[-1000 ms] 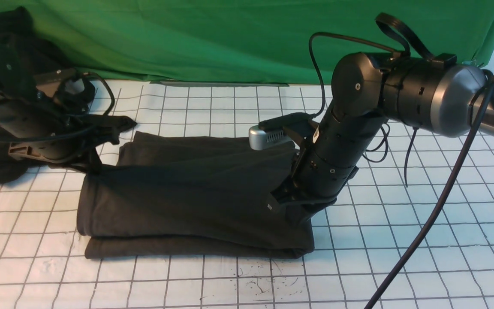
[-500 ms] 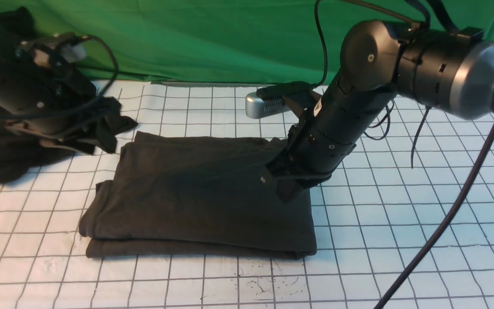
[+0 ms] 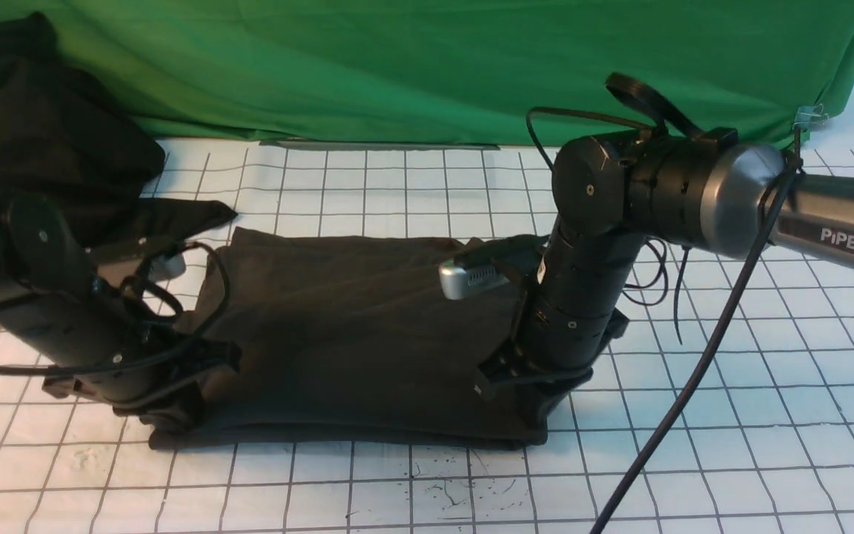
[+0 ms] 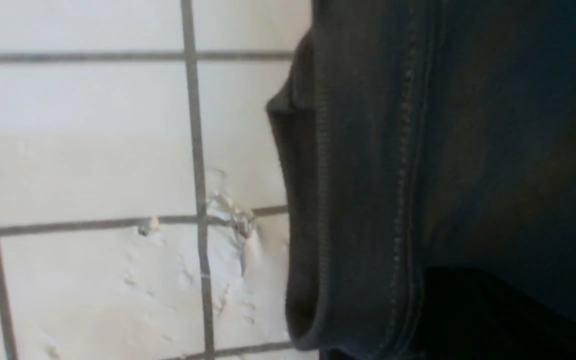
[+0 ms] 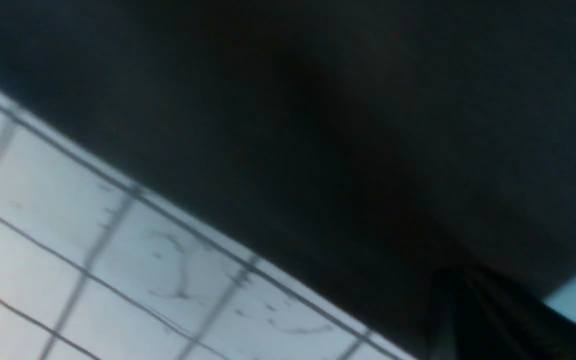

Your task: Fold a long-sleeved shirt over a white checkered tablecloth.

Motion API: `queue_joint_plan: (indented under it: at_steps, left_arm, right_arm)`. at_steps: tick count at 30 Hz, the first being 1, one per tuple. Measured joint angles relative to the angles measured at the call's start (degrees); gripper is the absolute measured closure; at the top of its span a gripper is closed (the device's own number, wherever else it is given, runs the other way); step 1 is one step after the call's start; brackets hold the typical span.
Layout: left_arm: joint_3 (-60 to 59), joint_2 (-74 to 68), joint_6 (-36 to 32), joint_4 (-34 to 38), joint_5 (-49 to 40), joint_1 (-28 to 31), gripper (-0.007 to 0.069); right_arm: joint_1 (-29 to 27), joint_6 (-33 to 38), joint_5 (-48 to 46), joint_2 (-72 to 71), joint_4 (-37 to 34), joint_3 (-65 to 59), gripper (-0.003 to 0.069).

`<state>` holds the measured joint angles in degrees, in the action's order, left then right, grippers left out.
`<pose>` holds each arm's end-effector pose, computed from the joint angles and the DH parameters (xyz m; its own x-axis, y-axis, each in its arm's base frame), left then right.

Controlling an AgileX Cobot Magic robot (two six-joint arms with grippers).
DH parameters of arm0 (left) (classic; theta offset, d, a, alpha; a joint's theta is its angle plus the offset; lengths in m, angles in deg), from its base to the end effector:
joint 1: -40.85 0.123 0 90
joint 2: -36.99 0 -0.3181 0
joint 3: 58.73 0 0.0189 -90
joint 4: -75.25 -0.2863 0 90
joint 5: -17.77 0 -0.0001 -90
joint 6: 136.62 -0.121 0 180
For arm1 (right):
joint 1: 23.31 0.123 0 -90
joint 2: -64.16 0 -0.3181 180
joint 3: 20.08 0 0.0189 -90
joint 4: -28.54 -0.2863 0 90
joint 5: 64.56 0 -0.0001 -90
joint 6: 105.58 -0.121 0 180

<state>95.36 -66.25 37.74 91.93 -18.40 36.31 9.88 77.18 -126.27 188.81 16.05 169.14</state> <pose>0.3366 -0.0473 0.1518 -0.9669 -0.0601 -0.2479 -0.0098 0.9799 -0.1992 0.3678 0.2681 0.1602 -0.8649 -0.4996 -0.0491 -0.4990 0.8448 0.1932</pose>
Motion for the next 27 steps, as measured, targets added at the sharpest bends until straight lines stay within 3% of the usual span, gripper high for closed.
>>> queue_joint_plan:
  at_steps: [7, 15, 18, 21, 24, 27]
  left_arm:
    - [3.43, 2.25, 0.92, -1.28, -4.28, 0.00, 0.0631]
    - [9.82, 4.11, 0.26, 4.30, -3.49, 0.00, 0.0630]
    - [10.22, 2.28, -0.80, 6.13, -3.43, 0.00, 0.0630]
    - [10.25, -1.07, -2.03, 6.67, -4.04, 0.00, 0.0630]
    - [10.25, -3.13, -2.70, 6.78, -4.60, 0.00, 0.0630]
    - [10.25, -3.79, -3.10, 6.83, -4.40, 0.00, 0.0630]
  right_arm:
    - [-4.80, -0.81, -0.13, -2.40, 0.63, 6.44, 0.0655]
    - [-9.70, 3.17, -3.02, 4.48, -6.39, 32.64, 0.0636]
    - [-9.70, 3.48, -5.13, 9.98, -7.06, 38.55, 0.0592]
    - [-9.70, 3.35, -7.09, 18.53, -7.56, 46.74, 0.0461]
    - [-9.70, 3.23, -7.49, 22.68, -9.06, 50.07, 0.0392]
    - [-9.70, 3.23, -7.73, 23.91, -10.03, 51.30, 0.0379]
